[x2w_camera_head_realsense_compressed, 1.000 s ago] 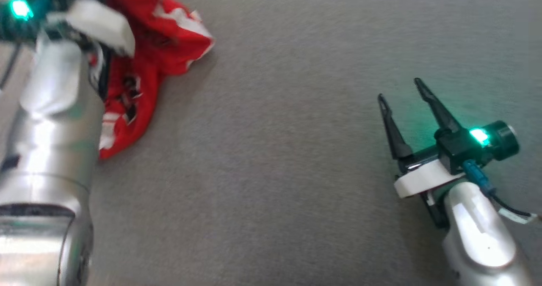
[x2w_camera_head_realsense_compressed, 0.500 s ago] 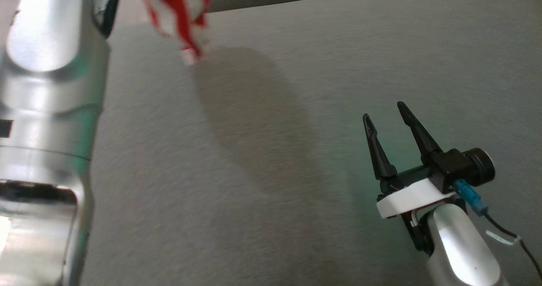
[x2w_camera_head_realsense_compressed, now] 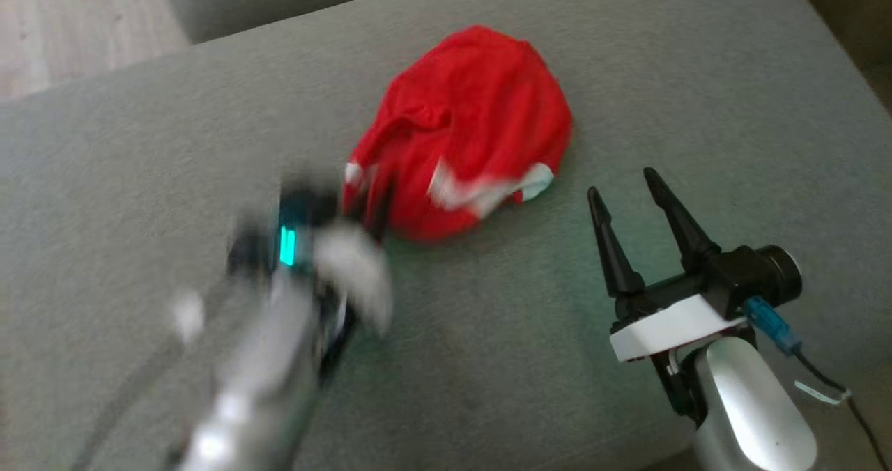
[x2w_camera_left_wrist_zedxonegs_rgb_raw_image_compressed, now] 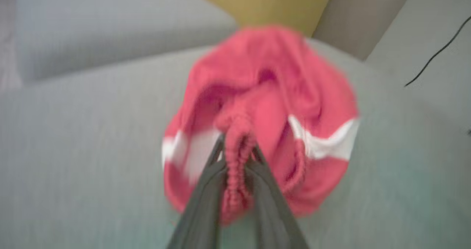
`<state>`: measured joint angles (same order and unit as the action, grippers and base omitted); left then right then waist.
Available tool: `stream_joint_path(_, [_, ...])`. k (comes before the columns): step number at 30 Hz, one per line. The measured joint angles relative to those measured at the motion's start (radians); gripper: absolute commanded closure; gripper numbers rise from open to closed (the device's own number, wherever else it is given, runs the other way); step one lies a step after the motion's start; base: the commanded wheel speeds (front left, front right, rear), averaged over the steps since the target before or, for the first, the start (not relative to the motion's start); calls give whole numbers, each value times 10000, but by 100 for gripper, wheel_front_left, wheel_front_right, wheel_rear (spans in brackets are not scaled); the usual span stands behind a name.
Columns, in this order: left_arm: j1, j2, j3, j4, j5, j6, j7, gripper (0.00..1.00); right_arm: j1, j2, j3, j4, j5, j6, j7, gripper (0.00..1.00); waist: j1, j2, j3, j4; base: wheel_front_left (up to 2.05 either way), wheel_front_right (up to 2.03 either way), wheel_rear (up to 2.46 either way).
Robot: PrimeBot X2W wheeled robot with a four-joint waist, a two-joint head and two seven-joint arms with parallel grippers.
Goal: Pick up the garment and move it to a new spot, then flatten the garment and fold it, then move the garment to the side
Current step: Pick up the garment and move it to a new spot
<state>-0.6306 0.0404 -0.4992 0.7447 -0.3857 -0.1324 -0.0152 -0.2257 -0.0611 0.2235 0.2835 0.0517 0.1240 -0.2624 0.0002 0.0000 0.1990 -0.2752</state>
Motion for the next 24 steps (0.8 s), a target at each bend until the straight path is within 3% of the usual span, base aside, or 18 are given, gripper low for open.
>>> stream_joint_path(1, [616, 21, -67, 190, -21, 59, -334, 0, 0, 12, 17, 4, 12, 0, 0, 0, -1, 0, 22, 96, 0, 0, 0])
stream_joint_path(5, [1701, 77, -278, 418, 86, 625, -2057, 0, 35, 25, -52, 54, 6, 0, 0, 0, -1, 0, 18, 576, 0, 0, 0])
stream_joint_path(7, [1791, 52, -226, 92, 159, 1043, -2326, 0, 215, 36, -161, 46, -4, 0, 0, 0, -2, 0, -62, 879, 0, 0, 0])
stream_joint_path(14, [4153, 50, 1356, -3804, 1225, 2284, -2385, 0, 1370, 81, -499, 56, 15, 0, 2, 0, -3, 0, -803, 1821, 0, 0, 0])
stream_joint_path(18, [6067, 82, 2178, -5436, 1755, 2667, -2385, 0, 2098, 86, -765, -40, 146, 0, 4, 0, -6, 0, -1432, 2253, 0, 0, 0])
stream_joint_path(24, [7243, 102, 3041, -6857, 2481, 2832, -2403, 0, 2848, 136, -1114, -518, 188, 0, 33, 0, -5, 0, -2152, 2767, 0, 0, 0])
